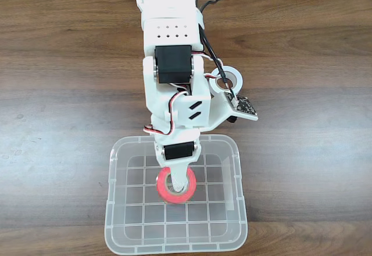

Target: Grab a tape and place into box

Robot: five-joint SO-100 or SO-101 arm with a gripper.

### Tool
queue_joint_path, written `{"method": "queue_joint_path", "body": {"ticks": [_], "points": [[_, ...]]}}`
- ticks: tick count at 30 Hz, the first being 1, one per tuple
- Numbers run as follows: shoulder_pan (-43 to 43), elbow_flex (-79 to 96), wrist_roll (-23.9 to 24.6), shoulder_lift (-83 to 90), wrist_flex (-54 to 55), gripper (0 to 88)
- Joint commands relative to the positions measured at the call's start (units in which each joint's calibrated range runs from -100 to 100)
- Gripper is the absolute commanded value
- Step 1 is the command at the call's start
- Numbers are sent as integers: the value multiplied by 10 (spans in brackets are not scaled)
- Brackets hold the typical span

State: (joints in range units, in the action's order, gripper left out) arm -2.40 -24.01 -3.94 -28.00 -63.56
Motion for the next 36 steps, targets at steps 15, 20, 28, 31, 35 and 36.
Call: {"method": "queue_joint_path", "body": {"ticks": [15,20,28,31,35,36], "points": [[8,-96,11,43,-64,183],[1,-111,33,106,-124,98],[-13,-106,39,221,-264,28],[-24,-102,39,263,-326,27],[-24,-94,39,317,-364,27],[-24,-85,39,332,-364,27]]}}
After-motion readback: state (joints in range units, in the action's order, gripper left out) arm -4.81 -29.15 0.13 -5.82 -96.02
